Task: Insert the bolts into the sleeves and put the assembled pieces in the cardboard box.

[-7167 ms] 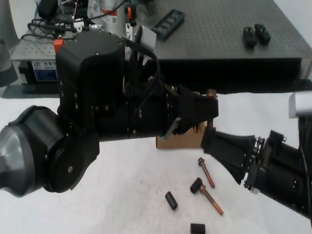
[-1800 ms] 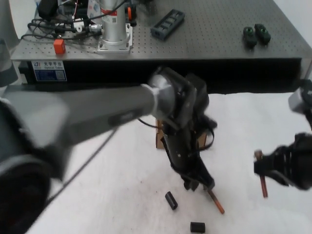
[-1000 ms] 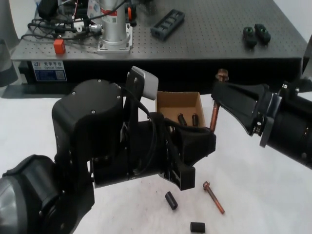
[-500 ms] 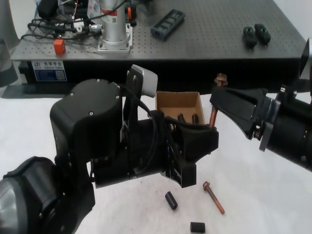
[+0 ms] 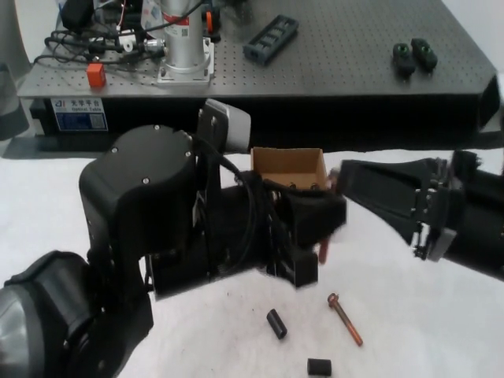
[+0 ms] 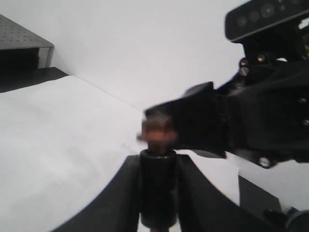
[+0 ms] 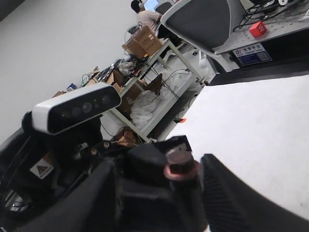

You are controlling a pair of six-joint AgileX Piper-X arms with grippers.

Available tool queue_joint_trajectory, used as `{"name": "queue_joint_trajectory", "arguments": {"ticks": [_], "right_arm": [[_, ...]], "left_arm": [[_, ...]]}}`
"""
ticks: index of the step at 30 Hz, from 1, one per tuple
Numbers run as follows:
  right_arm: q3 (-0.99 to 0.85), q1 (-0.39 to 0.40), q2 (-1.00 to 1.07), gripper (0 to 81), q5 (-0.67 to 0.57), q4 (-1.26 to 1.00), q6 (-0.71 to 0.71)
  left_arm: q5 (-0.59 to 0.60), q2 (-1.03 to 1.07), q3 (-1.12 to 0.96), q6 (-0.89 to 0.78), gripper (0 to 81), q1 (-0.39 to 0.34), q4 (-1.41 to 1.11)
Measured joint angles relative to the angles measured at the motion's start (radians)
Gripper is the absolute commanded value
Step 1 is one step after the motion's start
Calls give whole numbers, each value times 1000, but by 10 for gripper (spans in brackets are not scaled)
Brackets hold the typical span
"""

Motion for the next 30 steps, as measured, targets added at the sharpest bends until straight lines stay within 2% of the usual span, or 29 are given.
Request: {"name": "queue_joint_trajectory", "arguments": {"ticks": [3, 6, 11, 12, 15, 16, 18, 23, 30], "right_arm": [[0, -76, -79, 386, -1, 145, -46], [0, -143, -147, 386, 24, 338, -121], [0, -182, -187, 386, 101, 550, -200], [0, -186, -192, 386, 137, 617, -223], [0, -187, -195, 366, 208, 738, -275], [0, -189, -192, 353, 232, 782, -298], [0, -189, -168, 349, 280, 891, -338], [0, -167, -81, 349, 361, 949, -408], [-100, -58, 315, 313, 427, 740, -499]], "left_arm": [[-61, 106, -141, -35, 6, 48, 115], [-81, 153, -200, -36, 6, 61, 163], [-155, 419, -556, 29, 6, 96, 466], [-159, 430, -572, 34, 6, 96, 481], [-187, 593, -806, 108, 6, 98, 667], [-188, 604, -806, 108, 6, 98, 667], [-200, 711, -943, 142, 6, 101, 774], [-234, 977, -1276, 183, 6, 115, 1040], [-241, 1017, -1318, 183, 15, 136, 1091]]}}
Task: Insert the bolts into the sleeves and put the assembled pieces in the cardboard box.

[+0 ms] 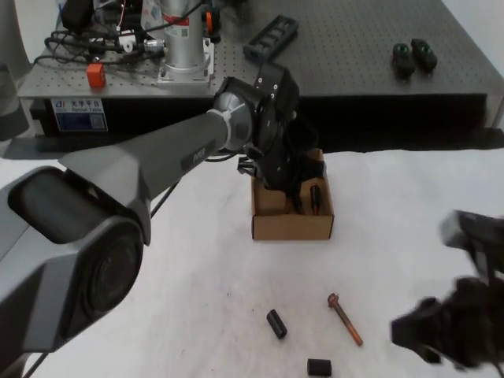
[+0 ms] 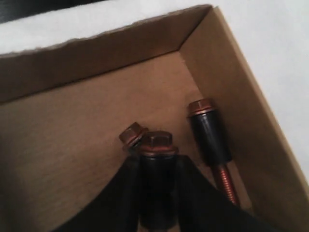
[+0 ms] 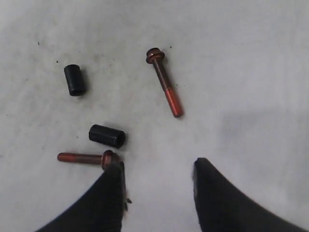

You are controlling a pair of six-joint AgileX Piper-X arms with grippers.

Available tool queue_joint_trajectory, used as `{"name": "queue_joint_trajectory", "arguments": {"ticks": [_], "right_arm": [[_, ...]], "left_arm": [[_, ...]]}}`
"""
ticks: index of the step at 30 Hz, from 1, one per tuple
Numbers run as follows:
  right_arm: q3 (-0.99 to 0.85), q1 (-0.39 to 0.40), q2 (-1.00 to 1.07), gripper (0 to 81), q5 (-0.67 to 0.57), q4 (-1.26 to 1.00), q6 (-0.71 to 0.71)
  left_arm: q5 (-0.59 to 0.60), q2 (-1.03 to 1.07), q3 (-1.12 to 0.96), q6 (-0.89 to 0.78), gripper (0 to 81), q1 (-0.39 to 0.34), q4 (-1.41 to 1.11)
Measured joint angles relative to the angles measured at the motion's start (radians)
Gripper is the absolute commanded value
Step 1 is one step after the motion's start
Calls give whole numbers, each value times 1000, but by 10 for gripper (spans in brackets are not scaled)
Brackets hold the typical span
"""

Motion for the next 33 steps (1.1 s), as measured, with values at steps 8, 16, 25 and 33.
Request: {"name": "queue_joint_trajectory", "arguments": {"ticks": [8, 16, 25, 33], "right_arm": [[-297, 91, 463, 313, 91, 26, -153], [-415, 129, 649, 312, 212, 100, -232], [-422, 131, 654, 68, 244, 112, -253], [-237, -30, 326, 68, 164, 145, -223]], "left_arm": [[0, 0, -2, 0, 295, 0, 0], [0, -48, -2, 24, 293, 2, 70], [-67, -245, 18, 97, 293, 15, 182], [-104, -480, 359, 177, 293, -6, 185]]}}
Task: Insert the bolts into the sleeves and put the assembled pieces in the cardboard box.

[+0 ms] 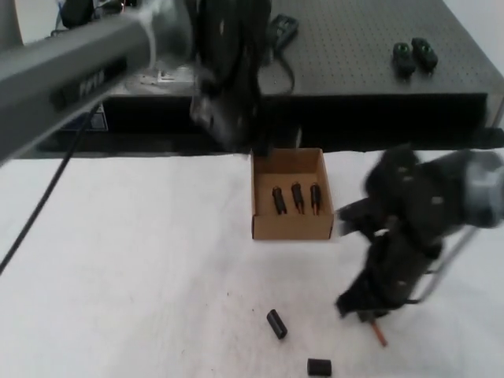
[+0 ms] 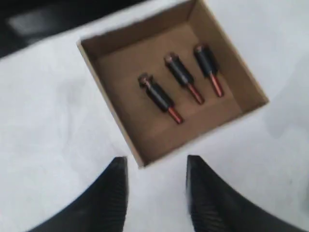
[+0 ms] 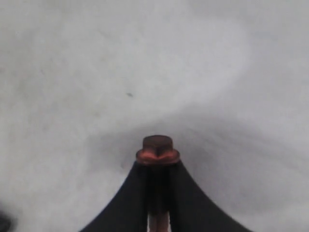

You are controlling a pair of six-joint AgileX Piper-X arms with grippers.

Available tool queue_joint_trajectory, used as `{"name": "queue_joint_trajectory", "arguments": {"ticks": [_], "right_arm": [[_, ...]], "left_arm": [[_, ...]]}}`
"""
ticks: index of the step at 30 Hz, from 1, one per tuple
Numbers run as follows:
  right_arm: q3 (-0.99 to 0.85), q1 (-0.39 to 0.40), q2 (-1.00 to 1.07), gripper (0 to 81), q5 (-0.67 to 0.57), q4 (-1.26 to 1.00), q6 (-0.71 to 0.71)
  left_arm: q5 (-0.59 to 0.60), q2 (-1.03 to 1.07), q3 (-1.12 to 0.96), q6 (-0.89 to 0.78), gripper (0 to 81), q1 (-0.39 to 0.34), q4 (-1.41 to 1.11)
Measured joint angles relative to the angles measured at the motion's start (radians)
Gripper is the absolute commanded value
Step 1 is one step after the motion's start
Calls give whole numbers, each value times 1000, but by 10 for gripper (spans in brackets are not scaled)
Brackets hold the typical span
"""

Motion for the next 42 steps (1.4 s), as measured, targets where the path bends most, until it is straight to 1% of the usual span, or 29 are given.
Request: {"name": "queue_joint_trajectory", "arguments": {"ticks": [1, 2, 3, 5, 6, 8, 9, 10, 11, 13, 14, 20, 23, 28, 34, 38, 40, 42], "right_arm": [[5, -3, 0, 68, -8, 0, 9], [28, -14, -64, 68, -8, 9, 9], [78, -39, -176, 68, -11, 32, 12], [103, -48, -236, 68, -17, 47, 18], [143, -62, -335, 68, -17, 88, 22], [181, -71, -438, 68, -20, 120, 49], [181, -72, -446, 68, -23, 120, 59], [192, -72, -483, 68, -24, 132, 60], [194, -73, -483, 68, -24, 134, 68], [212, -72, -558, 68, -30, 161, 88], [219, -72, -587, 68, -33, 174, 93], [225, -72, -681, 68, -45, 242, 110], [226, -72, -703, 68, -55, 261, 110], [226, -72, -712, 68, -55, 278, 110], [226, -72, -712, 68, -57, 288, 110], [226, -72, -712, 68, -57, 288, 110], [226, -72, -712, 68, -57, 288, 110], [226, -72, -712, 68, -57, 288, 110]], "left_arm": [[0, -19, 50, 8, 293, -11, -6], [4, -31, 84, 20, 295, -22, -11], [17, -42, 118, 40, 295, -36, -15], [52, -50, 148, 75, 297, -55, -17], [80, -53, 162, 109, 297, -85, -20], [147, -52, 185, 215, 297, -106, -25], [162, -46, 198, 333, 297, -149, -27], [162, -39, 199, 398, 297, -171, -28], [162, -18, 200, 495, 297, -209, -28], [162, 24, 200, 597, 297, -255, -12], [162, 27, 200, 597, 297, -257, -12], [153, 94, 203, 714, 297, -325, 18], [149, 107, 203, 741, 297, -344, 28], [136, 109, 213, 751, 293, -347, 37], [116, 135, 215, 759, 239, -347, 37], [116, 146, 215, 764, 239, -347, 37], [116, 149, 215, 766, 205, -347, 37], [116, 149, 215, 766, 116, -347, 37]]}}
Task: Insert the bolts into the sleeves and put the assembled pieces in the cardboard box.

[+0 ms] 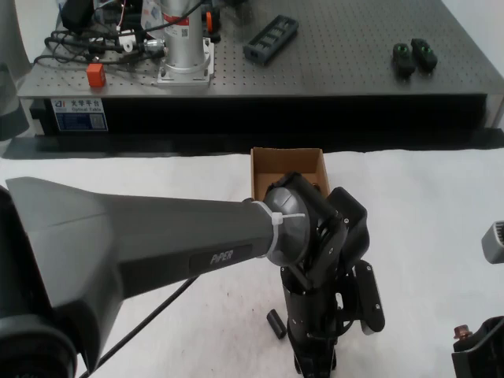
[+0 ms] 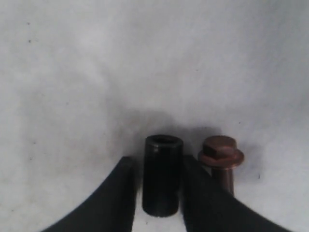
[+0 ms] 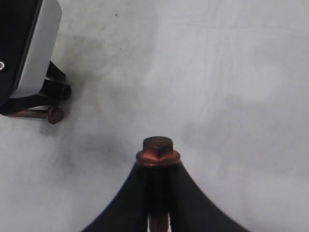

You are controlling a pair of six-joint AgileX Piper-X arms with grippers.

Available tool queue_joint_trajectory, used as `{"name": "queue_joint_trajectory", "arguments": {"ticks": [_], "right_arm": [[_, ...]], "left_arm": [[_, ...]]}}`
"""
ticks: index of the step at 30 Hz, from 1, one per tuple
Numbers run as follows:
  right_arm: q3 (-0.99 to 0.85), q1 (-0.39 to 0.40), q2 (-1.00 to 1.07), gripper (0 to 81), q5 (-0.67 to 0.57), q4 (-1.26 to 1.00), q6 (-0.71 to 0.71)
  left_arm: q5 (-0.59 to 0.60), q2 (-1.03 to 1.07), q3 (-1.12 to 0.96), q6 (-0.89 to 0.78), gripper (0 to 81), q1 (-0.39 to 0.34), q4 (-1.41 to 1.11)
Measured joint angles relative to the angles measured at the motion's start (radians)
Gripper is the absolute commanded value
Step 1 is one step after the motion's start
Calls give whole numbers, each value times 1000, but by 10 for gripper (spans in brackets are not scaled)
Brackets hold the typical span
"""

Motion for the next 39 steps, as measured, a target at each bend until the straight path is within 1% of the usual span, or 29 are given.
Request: {"name": "queue_joint_trajectory", "arguments": {"ticks": [1, 2, 5, 8, 9, 13, 14, 17, 20, 22, 23, 25, 26, 27, 30, 35, 39], "right_arm": [[0, 0, 0, 68, -11, -8, 0], [0, 0, 0, 68, -24, -20, 5], [0, 0, 0, 68, -109, -152, 73], [0, 0, 0, 68, -191, -296, 163], [2, 0, 0, 68, -196, -307, 163], [1, 18, 0, 68, -300, -540, 296], [1, 32, 0, 68, -300, -553, 303], [1, 90, 14, 68, -334, -788, 412], [1, 140, 42, 68, -345, -1032, 508], [1, 188, 83, 68, -348, -1141, 560], [1, 192, 83, 68, -348, -1151, 560], [1, 233, 129, 68, -348, -1220, 589], [1, 233, 133, 68, -348, -1226, 592], [1, 251, 150, 68, -340, -1246, 604], [1, 274, 181, 68, -313, -1282, 624], [1, 279, 183, 68, -306, -1296, 630], [1, 279, 183, 68, -302, -1319, 630]], "left_arm": [[0, 0, 0, 0, 47, 0, -2], [0, 0, 0, 0, 5, 0, -4], [-4, 0, 0, -8, 7, 0, -11], [-50, -20, 1, -133, 7, 4, -68], [-61, -36, 9, -219, 7, 10, -108], [-48, -186, 82, -393, 7, 61, -200], [-28, -245, 127, -437, 7, 80, -247], [52, -438, 288, -548, 7, 129, -402], [130, -604, 470, -635, 7, 138, -589], [188, -698, 579, -691, 7, 135, -739], [222, -744, 632, -724, 7, 134, -819], [265, -823, 709, -775, 7, 134, -940], [275, -855, 735, -797, 7, 134, -997], [281, -883, 749, -809, 7, 134, -1029], [284, -922, 765, -827, 7, 134, -1070], [280, -941, 768, -842, 7, 134, -1097], [277, -941, 771, -854, 7, 134, -1070]]}}
